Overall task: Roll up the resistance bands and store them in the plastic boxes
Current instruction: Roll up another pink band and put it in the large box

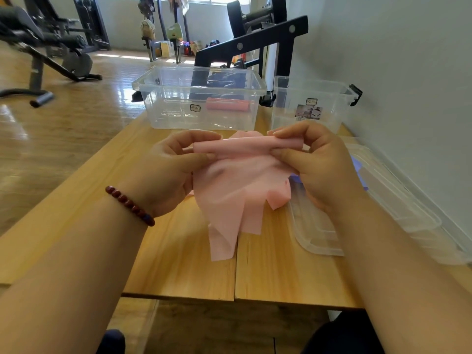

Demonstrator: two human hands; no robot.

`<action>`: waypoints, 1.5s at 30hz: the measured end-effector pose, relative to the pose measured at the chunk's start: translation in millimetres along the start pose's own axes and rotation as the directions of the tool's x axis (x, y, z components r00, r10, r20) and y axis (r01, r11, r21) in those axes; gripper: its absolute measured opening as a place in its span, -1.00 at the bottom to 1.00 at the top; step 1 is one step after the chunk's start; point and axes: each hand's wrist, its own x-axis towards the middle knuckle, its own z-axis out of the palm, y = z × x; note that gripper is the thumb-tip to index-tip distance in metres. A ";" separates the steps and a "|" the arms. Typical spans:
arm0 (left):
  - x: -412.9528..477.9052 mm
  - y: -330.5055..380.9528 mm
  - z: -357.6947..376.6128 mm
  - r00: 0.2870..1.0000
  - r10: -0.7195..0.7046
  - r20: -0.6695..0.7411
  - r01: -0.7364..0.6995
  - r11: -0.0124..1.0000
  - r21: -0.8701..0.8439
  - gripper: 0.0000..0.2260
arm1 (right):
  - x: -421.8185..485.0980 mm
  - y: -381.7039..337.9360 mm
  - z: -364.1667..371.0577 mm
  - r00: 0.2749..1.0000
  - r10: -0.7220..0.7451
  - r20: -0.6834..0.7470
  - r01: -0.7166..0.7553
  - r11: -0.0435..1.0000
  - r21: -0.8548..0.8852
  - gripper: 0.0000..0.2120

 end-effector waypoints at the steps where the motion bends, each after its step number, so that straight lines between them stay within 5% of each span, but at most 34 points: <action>1: 0.3 -0.3 -0.8 1.000 0.002 -0.001 -0.002 1.000 0.009 -0.77 | -0.7 -0.3 -0.3 1.000 0.003 0.013 -0.003 1.000 0.013 -0.67; 10: 1.3 -0.6 -1.0 0.998 0.050 -0.040 -0.048 0.998 0.049 -0.74 | -0.6 0.3 -0.9 0.998 0.064 0.005 -0.064 0.998 0.029 -0.89; 17: 2.2 1.4 -2.3 0.997 0.065 -0.032 -0.063 0.996 0.061 -0.60 | -1.9 -1.8 -0.5 0.990 0.135 0.040 -0.137 0.990 0.047 -0.77; 24: -1.0 4.5 -3.1 0.998 0.059 0.014 -0.060 0.994 0.087 -0.70 | -2.9 -3.0 -2.9 0.998 0.048 0.048 -0.046 0.998 -0.047 -0.68; 31: -1.5 3.5 -4.4 0.999 0.048 -0.007 -0.047 0.992 0.119 -0.78 | -5.6 -7.9 -0.4 0.997 0.062 0.043 -0.063 0.998 0.015 -0.66; 36: -3.6 6.8 -7.0 1.000 0.017 -0.004 -0.016 0.998 0.068 -0.68 | -4.3 -3.8 2.5 0.995 0.099 0.002 -0.099 0.993 0.058 -0.91; 42: -4.6 8.2 -6.4 0.999 0.038 -0.037 -0.037 0.999 0.026 -0.67 | -5.8 -5.8 2.2 0.990 0.132 0.042 -0.136 0.986 0.093 -0.72; 45: -4.9 9.1 -9.0 1.000 0.028 -0.004 -0.028 0.999 0.026 -0.59 | -7.1 -8.1 1.6 0.992 0.118 0.054 -0.120 0.992 0.039 -0.78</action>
